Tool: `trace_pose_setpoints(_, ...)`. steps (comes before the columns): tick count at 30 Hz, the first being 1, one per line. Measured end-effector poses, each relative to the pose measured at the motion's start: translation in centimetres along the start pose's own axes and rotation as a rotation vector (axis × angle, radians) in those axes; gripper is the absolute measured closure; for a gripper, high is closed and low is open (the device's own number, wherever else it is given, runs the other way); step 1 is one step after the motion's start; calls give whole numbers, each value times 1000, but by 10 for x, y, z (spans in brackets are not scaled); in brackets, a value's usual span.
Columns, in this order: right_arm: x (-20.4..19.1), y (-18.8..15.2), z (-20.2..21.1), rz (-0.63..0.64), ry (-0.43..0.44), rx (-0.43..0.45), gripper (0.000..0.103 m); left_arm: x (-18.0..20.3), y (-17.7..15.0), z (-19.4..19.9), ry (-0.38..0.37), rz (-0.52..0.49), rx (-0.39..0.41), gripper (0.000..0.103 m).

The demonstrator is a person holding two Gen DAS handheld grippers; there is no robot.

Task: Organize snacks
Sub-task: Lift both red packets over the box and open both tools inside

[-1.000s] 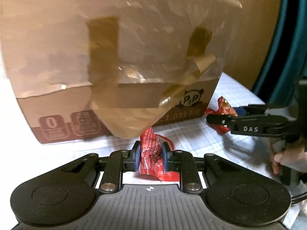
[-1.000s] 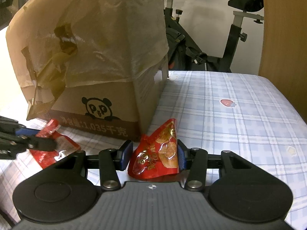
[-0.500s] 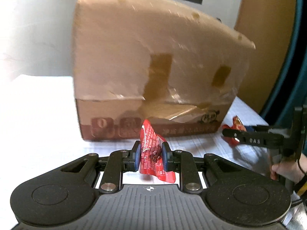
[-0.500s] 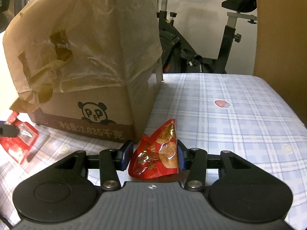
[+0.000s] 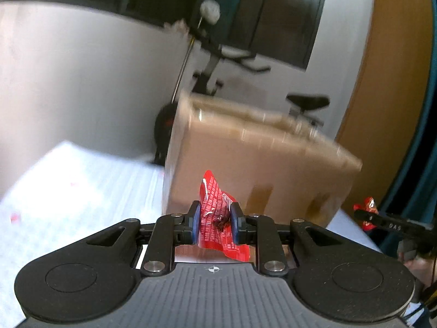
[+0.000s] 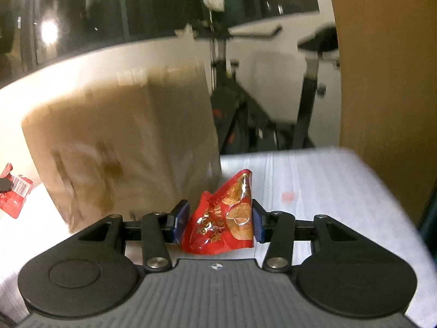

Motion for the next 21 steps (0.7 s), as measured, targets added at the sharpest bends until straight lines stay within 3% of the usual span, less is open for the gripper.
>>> trace_pose_setpoints(4, -3, 59, 17, 33, 18, 115, 54, 24, 44, 11, -49, -36, 96, 80)
trace_pose_setpoints(10, -30, 137, 19, 94, 88, 224, 54, 65, 89, -6, -95, -78, 152, 80)
trace_pose_setpoints(14, -62, 162, -4, 159, 157, 198, 54, 84, 97, -40, -83, -95, 116, 79)
trace_pose_setpoints(21, -105, 163, -69, 202, 225, 23, 54, 96, 92, -100, 19, -184, -4, 79)
Point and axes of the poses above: each gripper's, at about its wrist camera, not at the fingertips, and z roughly against the way its jaws point, x to its right, y to its top, the point moved 9 cm from there along -z, roughly the way its jaws point, and after that the axes turned 12 degrees about z, right-handed, at the moved point
